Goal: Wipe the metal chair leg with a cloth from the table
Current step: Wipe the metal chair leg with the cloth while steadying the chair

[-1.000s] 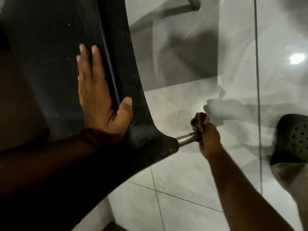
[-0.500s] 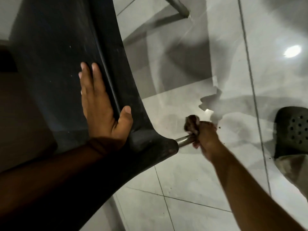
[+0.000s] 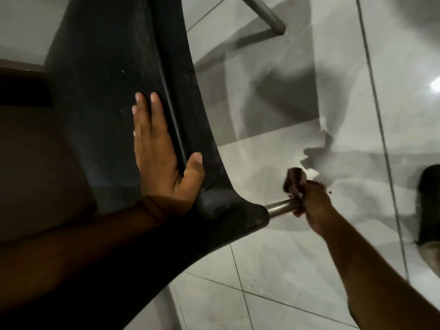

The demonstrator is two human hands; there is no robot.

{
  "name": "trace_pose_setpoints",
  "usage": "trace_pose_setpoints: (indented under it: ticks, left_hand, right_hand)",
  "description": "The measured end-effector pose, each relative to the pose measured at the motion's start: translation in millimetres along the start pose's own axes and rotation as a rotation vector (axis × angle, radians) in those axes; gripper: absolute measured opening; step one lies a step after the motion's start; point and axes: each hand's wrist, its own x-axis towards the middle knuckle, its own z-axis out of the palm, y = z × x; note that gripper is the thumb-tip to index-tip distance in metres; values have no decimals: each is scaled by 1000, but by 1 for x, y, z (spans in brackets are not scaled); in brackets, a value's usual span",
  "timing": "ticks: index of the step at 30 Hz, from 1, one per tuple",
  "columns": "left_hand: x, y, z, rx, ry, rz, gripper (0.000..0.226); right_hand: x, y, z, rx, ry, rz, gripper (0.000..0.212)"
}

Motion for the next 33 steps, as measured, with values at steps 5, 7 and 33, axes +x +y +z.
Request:
trace_pose_setpoints:
  ticks: [5, 7, 33]
  left_hand:
    - [3, 7, -4, 46, -2, 25, 93]
    - [1, 8, -1, 16, 7, 30, 91]
    - [5, 4, 6, -17, 36, 107, 88]
  right_hand:
    - [70, 31, -32, -15, -129, 24, 24]
    - [83, 41, -39, -83, -148, 44, 24]
    - [73, 6, -26, 19, -82, 126, 35]
